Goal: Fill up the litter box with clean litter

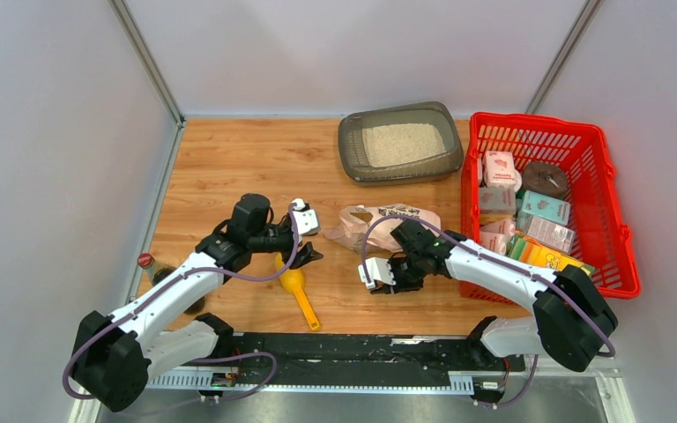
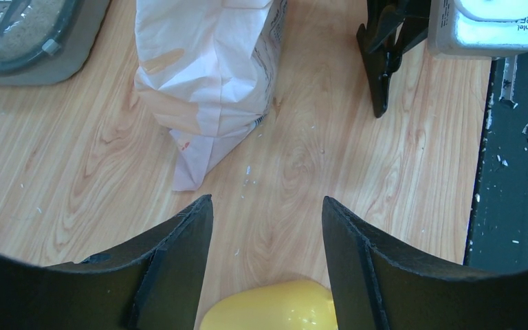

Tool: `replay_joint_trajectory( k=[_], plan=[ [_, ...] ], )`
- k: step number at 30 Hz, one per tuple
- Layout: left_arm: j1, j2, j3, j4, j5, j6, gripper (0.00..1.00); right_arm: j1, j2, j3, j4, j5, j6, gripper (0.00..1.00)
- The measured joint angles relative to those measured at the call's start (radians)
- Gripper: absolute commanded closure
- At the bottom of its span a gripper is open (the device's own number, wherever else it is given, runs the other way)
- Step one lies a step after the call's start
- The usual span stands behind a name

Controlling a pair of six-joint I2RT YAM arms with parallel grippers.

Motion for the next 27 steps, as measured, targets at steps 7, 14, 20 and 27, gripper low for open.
replay_joint_trajectory(
  k=[7,14,20,27],
  plan=[
    [0.0,0.002,-0.001,0.001,0.0,-0.006,0.33,0.0,0.0,0.001,-0.001,0.0,0.005,1.0],
    [0.0,0.002,-0.002,0.005,0.0,-0.006,0.33,0.0,0.0,0.005,0.0,0.009,0.021,0.59],
    [0.0,0.003,-0.002,0.008,0.001,-0.007,0.33,0.0,0.003,0.012,-0.006,0.02,0.034,0.34],
    [0.0,0.005,-0.004,0.008,0.001,-0.011,0.33,0.0,0.003,0.023,-0.003,0.006,0.047,0.5]
  ],
)
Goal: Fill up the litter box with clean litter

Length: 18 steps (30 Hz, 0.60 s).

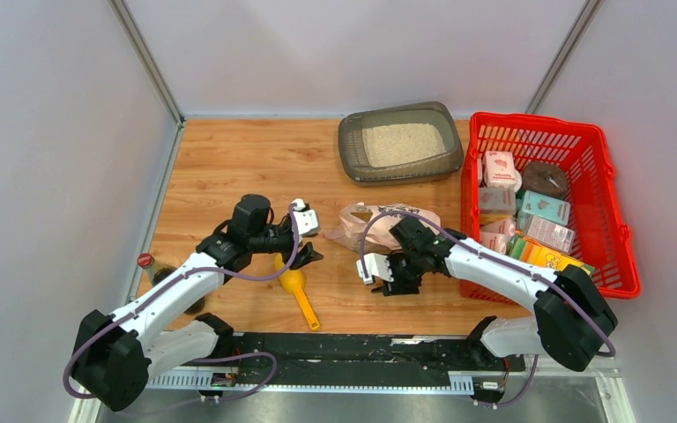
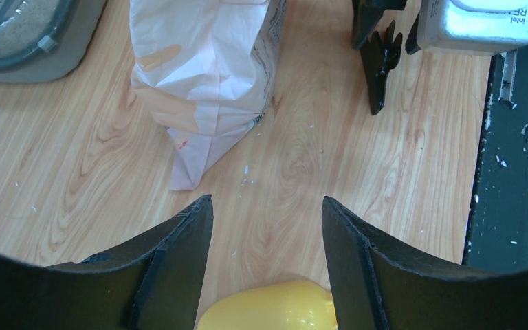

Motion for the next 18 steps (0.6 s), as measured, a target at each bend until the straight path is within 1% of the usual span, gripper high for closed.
replay_joint_trajectory(
  k=[1,2,3,5,6,9,17,18],
  plan=[
    [0.0,0.0,-0.002,0.001,0.0,0.0,0.33,0.0,0.0,0.0,0.001,-0.002,0.003,0.58],
    [0.0,0.0,-0.005,0.001,0.0,-0.001,0.33,0.0,0.0,0.001,0.003,-0.006,0.006,0.62],
    [0.0,0.0,-0.007,0.001,0.0,-0.002,0.33,0.0,0.0,0.002,0.004,-0.009,0.007,0.72],
    [0.0,0.0,-0.014,0.002,0.0,-0.003,0.33,0.0,0.003,0.007,0.0,-0.015,0.014,0.77],
    [0.0,0.0,-0.017,0.002,0.0,-0.003,0.33,0.0,0.008,0.013,-0.005,-0.018,0.017,0.87],
    [0.0,0.0,-0.02,0.001,0.001,-0.004,0.33,0.0,0.029,0.035,-0.017,-0.023,0.024,1.0],
    [0.0,0.0,-0.02,0.014,0.004,-0.013,0.33,0.0,-0.003,0.038,-0.026,-0.031,0.029,1.0],
    [0.0,0.0,-0.02,0.016,0.004,-0.013,0.33,0.0,-0.011,0.038,-0.027,-0.031,0.029,0.92]
  ],
)
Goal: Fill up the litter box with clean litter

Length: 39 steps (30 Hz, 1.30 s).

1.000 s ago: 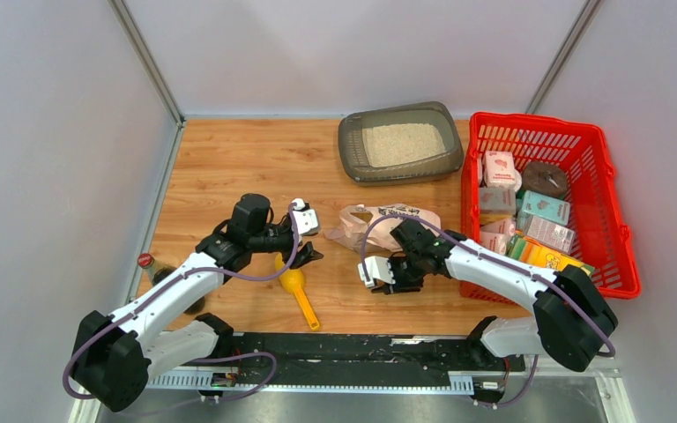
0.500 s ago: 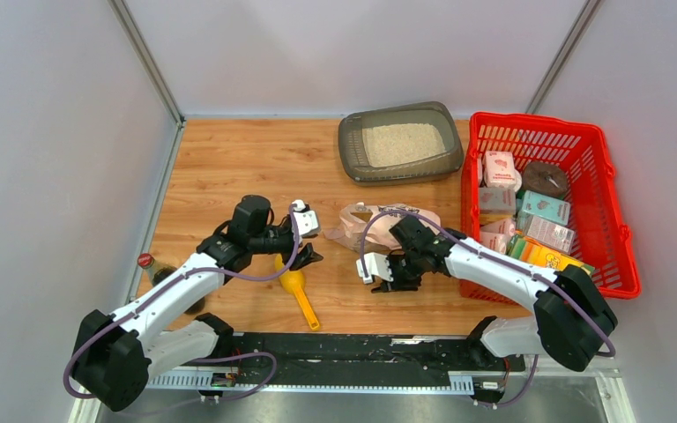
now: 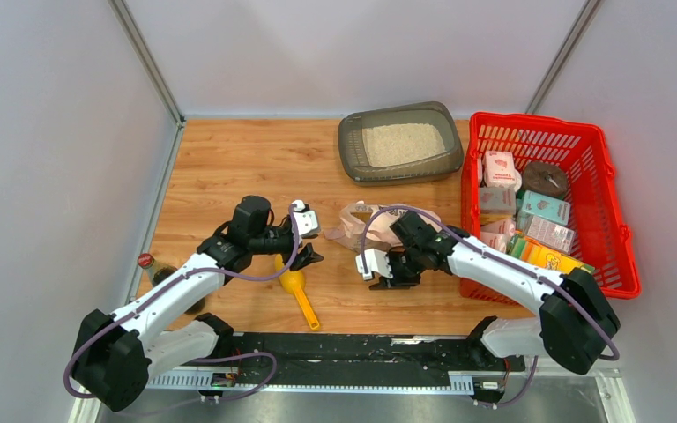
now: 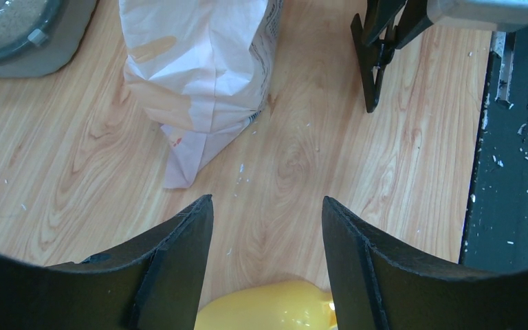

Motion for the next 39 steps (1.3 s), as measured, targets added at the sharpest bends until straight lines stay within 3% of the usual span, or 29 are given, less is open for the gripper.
replay_joint_trajectory(
  k=[3,4,12,19,25,31,39],
  plan=[
    [0.0,0.0,0.0,0.002,0.0,-0.001,0.33,0.0,-0.011,0.0,0.0,0.001,-0.003,0.65],
    [0.0,0.0,0.0,0.003,0.001,-0.001,0.33,0.0,-0.011,0.0,0.0,0.001,-0.005,0.6],
    [0.0,0.0,-0.006,0.007,0.004,-0.003,0.33,0.0,0.028,0.0,0.006,0.0,-0.01,0.39],
    [0.0,0.0,-0.006,0.005,0.004,-0.001,0.33,0.0,0.027,0.011,-0.011,0.008,-0.006,0.37],
    [0.0,0.018,0.01,0.0,0.0,0.011,0.33,-0.033,-0.119,0.188,-0.099,0.048,0.044,0.34],
    [0.0,0.074,0.078,0.059,-0.04,-0.001,0.32,-0.035,-0.32,0.23,0.055,0.195,0.108,0.28],
    [0.0,0.173,0.262,0.149,-0.048,-0.098,0.32,-0.035,-0.233,0.218,0.188,0.294,0.109,0.27]
  ],
)
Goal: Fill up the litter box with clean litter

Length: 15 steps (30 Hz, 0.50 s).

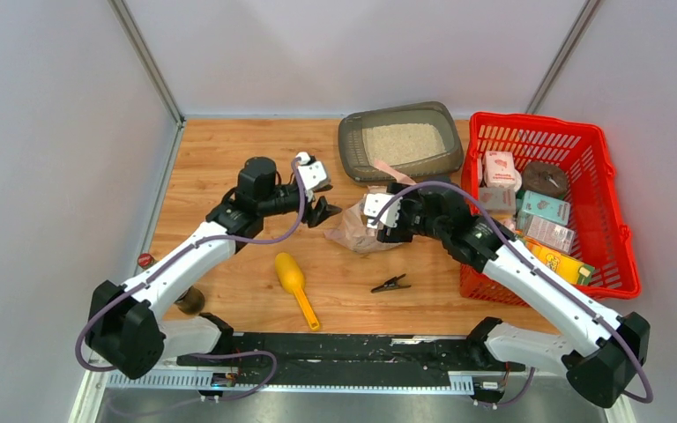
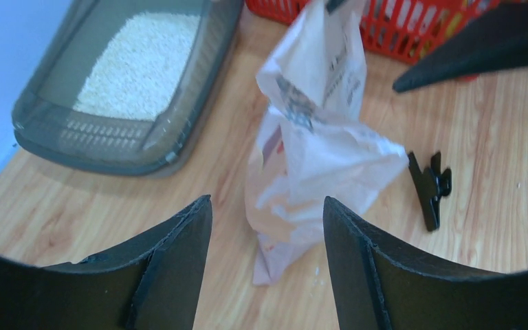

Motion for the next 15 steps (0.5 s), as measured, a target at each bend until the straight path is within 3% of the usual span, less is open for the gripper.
replay_joint_trajectory(
  k=[8,15],
  plan=[
    [-0.012,0.156,0.158,0.056,0.023,-0.177,0.32,0.0,0.018,0.001,0.126,0.066,-0.016,0.26],
    [-0.04,0.301,0.252,0.028,0.047,-0.266,0.33,0.0,-0.015,0.003,0.132,0.093,-0.076,0.21]
  ],
)
